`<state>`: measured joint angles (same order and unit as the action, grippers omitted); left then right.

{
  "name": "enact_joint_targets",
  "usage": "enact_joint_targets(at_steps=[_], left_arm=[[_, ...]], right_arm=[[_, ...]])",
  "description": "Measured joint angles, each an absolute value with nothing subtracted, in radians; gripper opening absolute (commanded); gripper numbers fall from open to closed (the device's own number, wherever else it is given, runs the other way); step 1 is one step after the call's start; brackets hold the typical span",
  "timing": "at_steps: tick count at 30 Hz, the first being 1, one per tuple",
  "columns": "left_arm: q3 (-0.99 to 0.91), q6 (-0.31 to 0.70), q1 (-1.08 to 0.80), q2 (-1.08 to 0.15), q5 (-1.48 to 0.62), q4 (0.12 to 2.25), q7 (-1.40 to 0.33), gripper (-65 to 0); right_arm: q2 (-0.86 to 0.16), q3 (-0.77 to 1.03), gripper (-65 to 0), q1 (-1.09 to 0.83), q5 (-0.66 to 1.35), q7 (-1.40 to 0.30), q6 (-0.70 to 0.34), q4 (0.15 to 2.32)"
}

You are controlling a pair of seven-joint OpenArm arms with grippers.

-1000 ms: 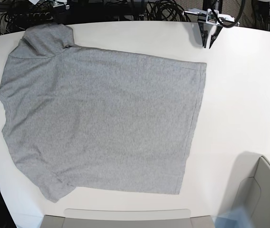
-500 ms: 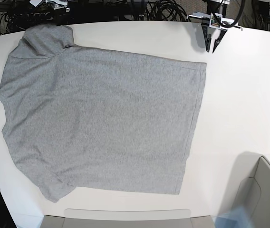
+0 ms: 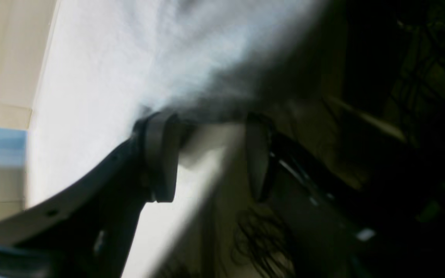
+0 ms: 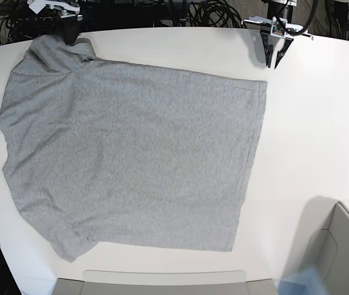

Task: Fold the T-shirt properly
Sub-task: 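Reposition the right gripper at the shoulder and the left at the sleeve corner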

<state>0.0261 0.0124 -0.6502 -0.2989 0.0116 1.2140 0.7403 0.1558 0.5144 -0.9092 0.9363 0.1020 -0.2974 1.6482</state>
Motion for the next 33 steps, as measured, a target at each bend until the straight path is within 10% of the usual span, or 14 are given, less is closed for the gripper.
enact_joint_targets(at_steps=[21, 33], left_arm=[[0.026, 0.013, -0.648, -0.296, 0.012, 1.214, 0.74, -55.5], [0.031, 0.015, -0.648, -0.247, 0.018, 1.251, 0.726, -55.5]], right_arm=[[0.153, 0.75, -36.8, -0.892, 0.939, 0.091, -0.289, 1.629], [0.11, 1.068, -36.8, -0.677, 0.849, -0.354, -0.449, 1.597]])
